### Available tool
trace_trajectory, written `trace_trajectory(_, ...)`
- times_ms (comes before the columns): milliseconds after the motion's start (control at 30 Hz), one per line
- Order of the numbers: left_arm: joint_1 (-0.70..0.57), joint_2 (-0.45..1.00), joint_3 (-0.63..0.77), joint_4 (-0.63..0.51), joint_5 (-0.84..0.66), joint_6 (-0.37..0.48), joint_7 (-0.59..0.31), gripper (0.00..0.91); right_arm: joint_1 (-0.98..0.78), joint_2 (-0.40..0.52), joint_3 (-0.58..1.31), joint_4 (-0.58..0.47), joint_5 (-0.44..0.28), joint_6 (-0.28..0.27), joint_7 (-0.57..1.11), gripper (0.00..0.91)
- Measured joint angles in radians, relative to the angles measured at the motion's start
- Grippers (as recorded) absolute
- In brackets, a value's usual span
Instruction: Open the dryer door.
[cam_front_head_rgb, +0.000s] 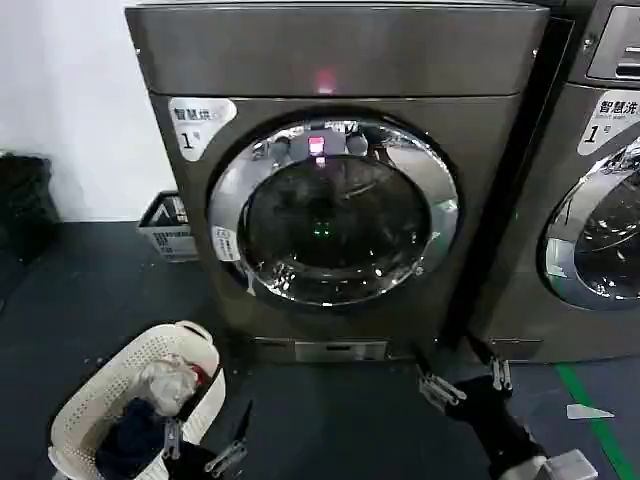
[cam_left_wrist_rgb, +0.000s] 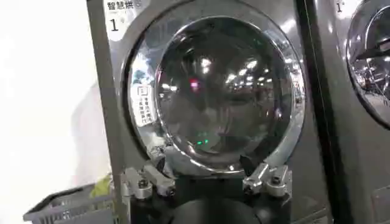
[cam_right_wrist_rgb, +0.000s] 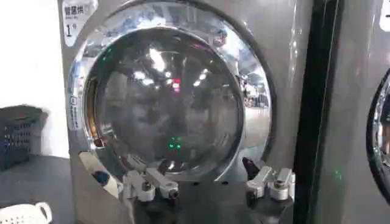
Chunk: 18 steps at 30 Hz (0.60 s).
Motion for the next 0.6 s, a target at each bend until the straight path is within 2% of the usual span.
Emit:
trace_trajectory(133, -0.004, 0.000, 0.009, 0.000, 0.004, 0.007, -0.008, 0.907, 0.087, -0.082, 0.018, -0.012, 0.104, 0.030, -0.074, 0.907)
trace_trajectory(367, -0.007, 0.006, 0.029, 0.006, -0.004, 0.006, -0.010, 0.907, 0.306, -0.272, -0.031, -0.254, 0.189, 0.050, -0.142, 0.907)
trace_trajectory(600, -0.019, 0.013, 0.014, 0.023, -0.036, 0.007, -0.007, 0.907, 0.526, -0.389, -0.147, -0.466, 0.248, 0.049, -0.172, 0.907)
